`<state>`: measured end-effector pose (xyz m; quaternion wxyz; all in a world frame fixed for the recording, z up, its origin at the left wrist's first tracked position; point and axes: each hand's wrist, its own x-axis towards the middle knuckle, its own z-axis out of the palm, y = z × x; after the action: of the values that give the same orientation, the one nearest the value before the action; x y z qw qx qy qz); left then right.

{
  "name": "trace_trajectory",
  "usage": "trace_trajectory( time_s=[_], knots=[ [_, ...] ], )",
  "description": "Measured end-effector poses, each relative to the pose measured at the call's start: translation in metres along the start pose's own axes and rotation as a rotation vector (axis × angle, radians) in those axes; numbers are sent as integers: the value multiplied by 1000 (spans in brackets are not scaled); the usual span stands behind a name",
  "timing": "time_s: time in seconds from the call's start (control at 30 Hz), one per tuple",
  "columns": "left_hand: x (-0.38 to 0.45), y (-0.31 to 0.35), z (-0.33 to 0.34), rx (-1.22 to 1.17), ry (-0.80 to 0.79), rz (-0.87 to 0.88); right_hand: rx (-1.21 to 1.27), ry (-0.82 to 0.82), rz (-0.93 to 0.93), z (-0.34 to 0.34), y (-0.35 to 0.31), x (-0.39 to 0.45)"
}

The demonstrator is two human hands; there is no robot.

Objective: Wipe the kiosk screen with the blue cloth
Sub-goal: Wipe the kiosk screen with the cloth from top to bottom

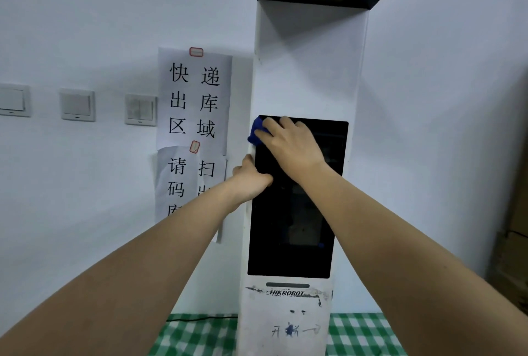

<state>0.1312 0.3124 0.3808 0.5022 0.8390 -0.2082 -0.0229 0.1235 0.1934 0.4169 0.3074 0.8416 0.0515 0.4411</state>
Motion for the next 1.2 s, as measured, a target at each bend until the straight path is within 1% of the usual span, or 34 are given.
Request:
trace_trajectory(
  time_s=[0.1,0.13,0.17,0.23,0.3,0.33,0.37,0.43,0.5,0.53,0.57,0.6,0.7,0.73,0.77,0.87,0.93,0.97,1.0,1.1,1.13,1.17,1.2],
  knots=[
    [-1,1,2,-2,-1,-2,52,36,234,1,2,6],
    [-2,1,2,-1,-2,0,68,36,269,3,-3,8],
    [-2,1,2,2,0,3,75,26,259,3,-9,8],
    [-1,1,2,7,6,5,36,50,150,1,-17,3],
    [0,1,1,9,7,6,23,6,-13,6,-13,-4],
    [0,1,1,9,6,4,16,-27,-46,6,-7,-9],
    [0,0,1,10,9,1,14,19,-14,6,0,-13],
    [0,0,1,17,15,-8,42,103,168,8,10,-19],
    [1,1,2,15,15,-13,89,105,304,17,6,-19],
    [1,1,2,13,18,-14,106,92,333,16,1,-19],
    [1,0,3,13,22,-12,109,111,326,15,-5,-20],
    [1,0,4,14,25,-12,85,97,268,14,-8,-20],
    [1,-2,6,11,20,-19,-11,36,-31,14,-5,-25],
    [1,-2,7,10,19,-20,-41,41,-56,12,1,-24],
    [2,-2,7,11,22,-21,-53,61,-19,11,8,-23],
    [2,0,7,9,12,-32,8,136,279,15,18,-19],
    [1,2,7,12,18,-32,29,131,375,19,12,-21],
    [1,2,7,17,29,-32,33,123,367,19,8,-24],
    [2,2,8,25,45,-28,39,118,314,20,5,-27],
    [2,4,10,51,66,-16,-20,111,59,21,10,-35],
    [1,4,11,57,68,-15,-45,122,21,21,18,-36],
    [1,5,12,60,66,-16,-58,139,37,21,25,-36],
    [0,4,13,65,63,-17,-47,162,113,21,32,-36]
  ],
)
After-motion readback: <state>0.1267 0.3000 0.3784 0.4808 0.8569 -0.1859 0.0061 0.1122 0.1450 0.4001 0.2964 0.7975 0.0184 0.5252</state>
